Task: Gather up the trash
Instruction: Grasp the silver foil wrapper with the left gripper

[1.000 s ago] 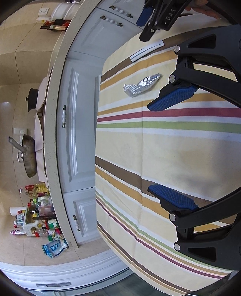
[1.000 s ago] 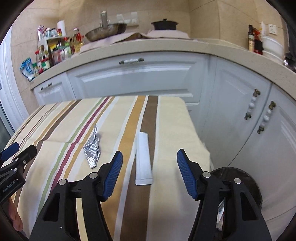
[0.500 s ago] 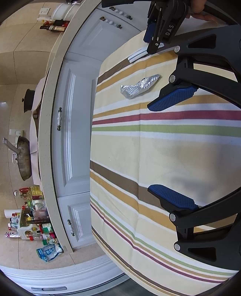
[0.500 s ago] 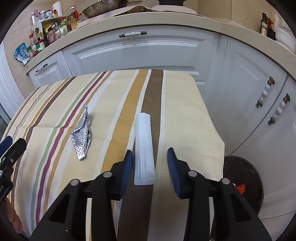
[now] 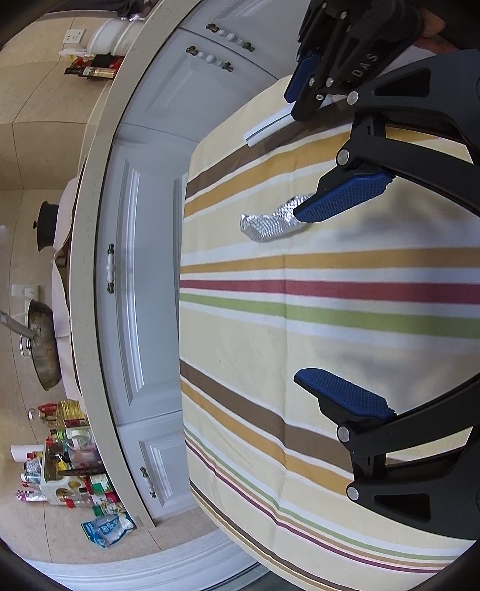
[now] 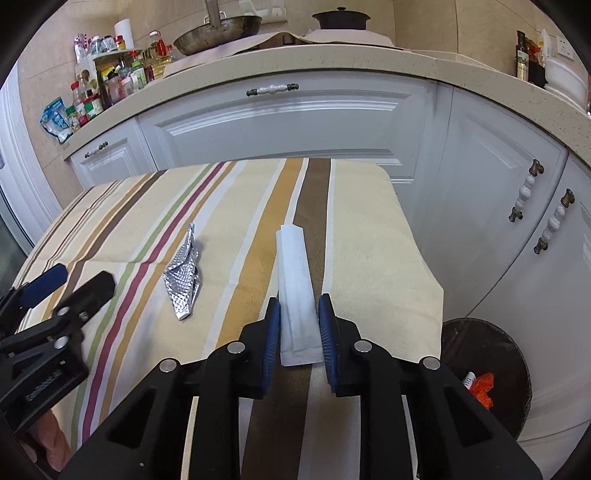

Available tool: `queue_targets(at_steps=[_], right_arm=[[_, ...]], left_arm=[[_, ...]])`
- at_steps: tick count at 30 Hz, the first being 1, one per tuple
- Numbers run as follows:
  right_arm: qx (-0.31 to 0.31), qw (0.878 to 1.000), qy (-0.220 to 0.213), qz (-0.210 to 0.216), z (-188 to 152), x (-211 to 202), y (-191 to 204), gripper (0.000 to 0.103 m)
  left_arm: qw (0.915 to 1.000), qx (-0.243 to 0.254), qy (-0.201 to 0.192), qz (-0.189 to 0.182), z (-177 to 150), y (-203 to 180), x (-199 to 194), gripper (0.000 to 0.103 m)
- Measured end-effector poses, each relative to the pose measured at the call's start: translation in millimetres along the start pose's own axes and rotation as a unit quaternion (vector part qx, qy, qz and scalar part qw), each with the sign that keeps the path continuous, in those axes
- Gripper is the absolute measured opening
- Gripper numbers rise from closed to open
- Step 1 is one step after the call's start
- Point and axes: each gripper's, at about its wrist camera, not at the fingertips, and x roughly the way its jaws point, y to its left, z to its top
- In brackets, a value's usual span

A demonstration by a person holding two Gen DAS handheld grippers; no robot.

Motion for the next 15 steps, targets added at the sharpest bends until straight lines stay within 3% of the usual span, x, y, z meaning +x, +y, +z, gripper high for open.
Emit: queue_targets(at_steps=[10,15], right_arm=[[0.014,1.000,-0.026,0.009,4.4,-8.7,-15.2,0.023],[0.019,0.999,-0.029,0.016,4.6,-8.9,-22.5,0.023]], left_arm=[[0.9988,0.018,0.045,-0.007,9.2,-28.9,32.3,0.079],[0.9969,0.032,0.071,-0.011,7.3,-39.9,47.9,0.063]])
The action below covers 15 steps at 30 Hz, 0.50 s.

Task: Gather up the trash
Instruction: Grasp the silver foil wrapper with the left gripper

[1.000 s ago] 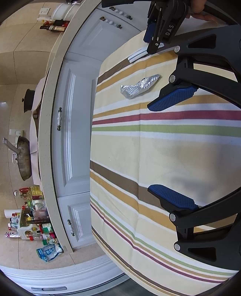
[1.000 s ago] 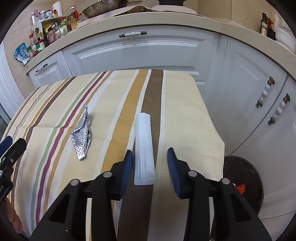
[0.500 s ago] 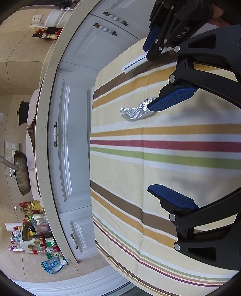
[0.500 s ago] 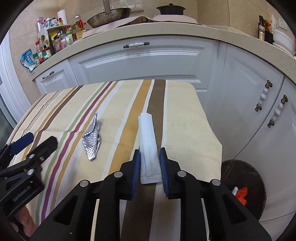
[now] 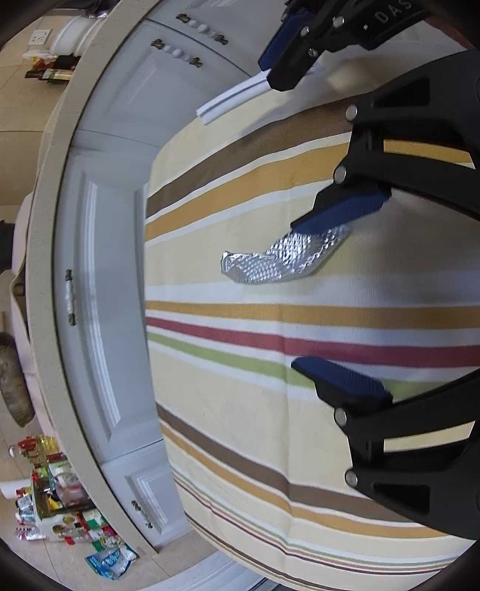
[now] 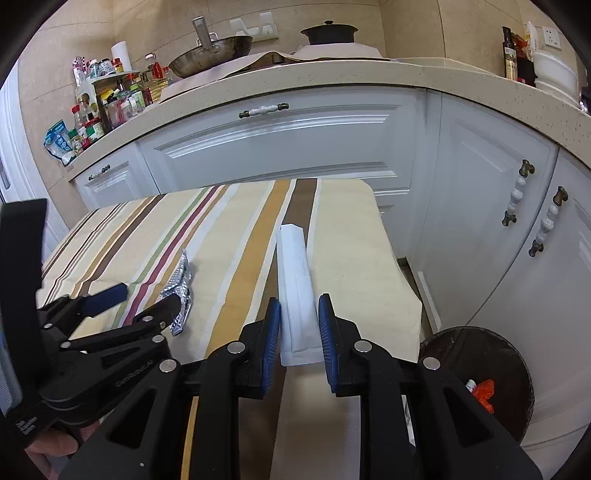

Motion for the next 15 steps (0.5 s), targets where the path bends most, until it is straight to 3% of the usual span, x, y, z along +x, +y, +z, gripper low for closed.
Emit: queue_targets(at_steps=[1,3,6,15], right_arm=[[-0.003,1.000,0.000,0.004,-0.2,-0.3,-0.7,0.023],[-0.003,1.000,0.001,0.006,-0.6,0.3,-1.9,0.023],[-0.002,1.000,0.002,0.007,-1.5,1.6,-3.1,0.023],[-0.003,1.000,0.003,0.008,-3.5,1.0,-3.8,0.023]], left_arm=[[1.0000,0.000,0.000,-0.001,0.9,-1.2,0.3,0.060],[0.9999,0.008,0.006,-0.005,1.2,-4.3,3.5,0.041],[0.9995,0.005,0.019,-0.026,0.1,-3.8,7.3,0.021],[0.9991,-0.018,0.017,-0.036,-7.1,12.8,2.6,0.019]])
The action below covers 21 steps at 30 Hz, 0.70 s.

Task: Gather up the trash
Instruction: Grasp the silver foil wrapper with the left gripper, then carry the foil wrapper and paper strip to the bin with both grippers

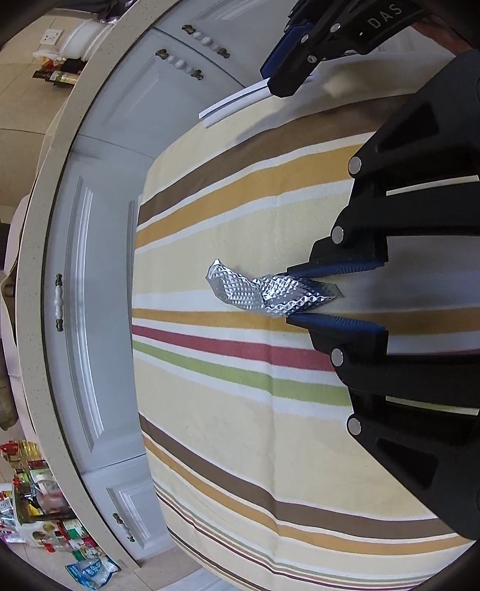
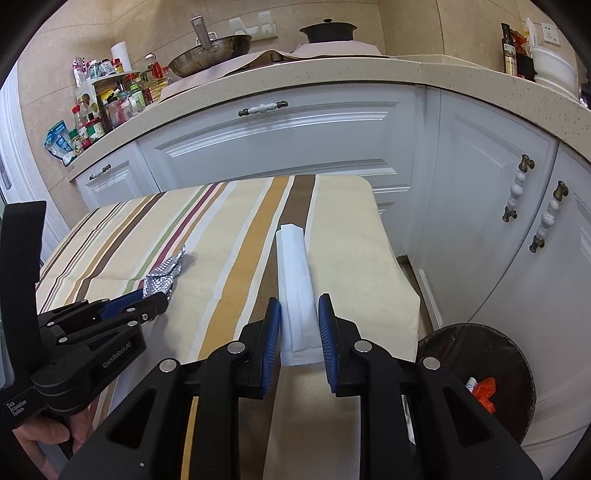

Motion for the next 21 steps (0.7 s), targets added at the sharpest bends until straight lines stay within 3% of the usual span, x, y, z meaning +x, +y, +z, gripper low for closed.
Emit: queue_targets(at_steps=[21], right_arm=[[-0.010,1.000,-0.010,-0.004,-7.6,-12.7,11.6,0.023]], left_arm=[[0.9994,-0.015,-0.027,0.013,-14.1,30.6,-34.4,0.019]])
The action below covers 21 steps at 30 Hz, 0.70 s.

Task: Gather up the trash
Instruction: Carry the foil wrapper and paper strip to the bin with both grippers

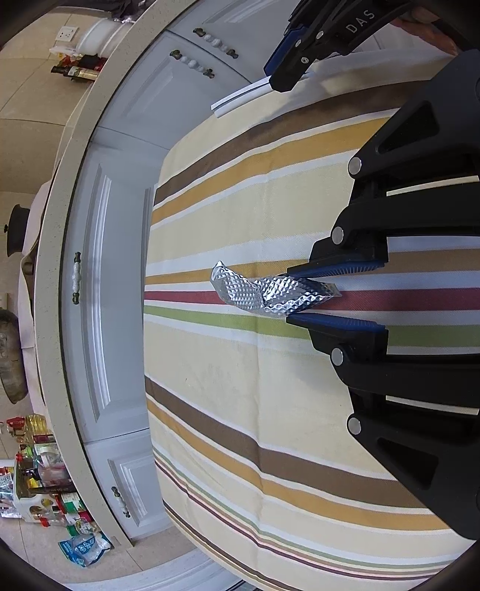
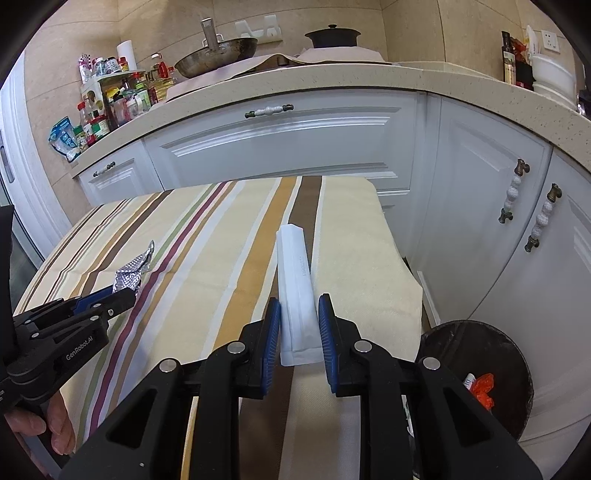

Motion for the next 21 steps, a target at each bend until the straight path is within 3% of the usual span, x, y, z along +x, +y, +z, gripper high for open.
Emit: queue_targets(at_steps=[21], right_arm=[[-0.017,0.999,-0.044,-0.016,-26.4,-61.2,32.6,0.023]], left_arm=[[0.9980,0.008,-0.062,0.004,-36.5,25.6,-80.6,0.019]])
